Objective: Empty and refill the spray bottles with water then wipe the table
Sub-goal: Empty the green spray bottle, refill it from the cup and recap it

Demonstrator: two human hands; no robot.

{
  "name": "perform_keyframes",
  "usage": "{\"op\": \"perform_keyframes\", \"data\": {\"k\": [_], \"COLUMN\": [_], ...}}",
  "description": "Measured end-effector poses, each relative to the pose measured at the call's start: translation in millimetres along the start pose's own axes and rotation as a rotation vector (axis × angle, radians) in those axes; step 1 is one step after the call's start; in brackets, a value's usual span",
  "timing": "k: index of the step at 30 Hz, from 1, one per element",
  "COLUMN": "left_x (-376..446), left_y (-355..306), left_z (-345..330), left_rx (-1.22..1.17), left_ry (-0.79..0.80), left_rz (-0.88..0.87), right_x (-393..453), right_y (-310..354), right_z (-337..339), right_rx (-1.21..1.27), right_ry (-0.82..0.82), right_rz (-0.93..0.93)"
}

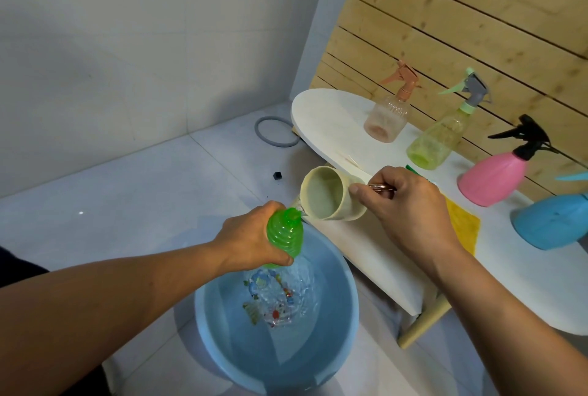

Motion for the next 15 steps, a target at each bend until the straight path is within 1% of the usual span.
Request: {"op": "perform_keyframes", "data": {"k": [15], "left_x": [0.2], "left_y": [-6.5], "left_z": [-1.1], "left_rx": [0.016], "left_ry": [-0.009], "left_rz": [-0.011], "right_x": [-2.6], "right_y": [4.2], "right_z": [4.6], "right_rx": [-0.068], "right_ry": [-0.03], "right_rz": [0.064]}}
Point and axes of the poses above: each hand's wrist, its own x-axis towards the middle knuckle, its own z-axis out of the back of the hand, y = z × x, the point moved 3 cm from there along x, towards the middle knuckle, and after that the axes turned 3 degrees about x, right-handed, at the moved point
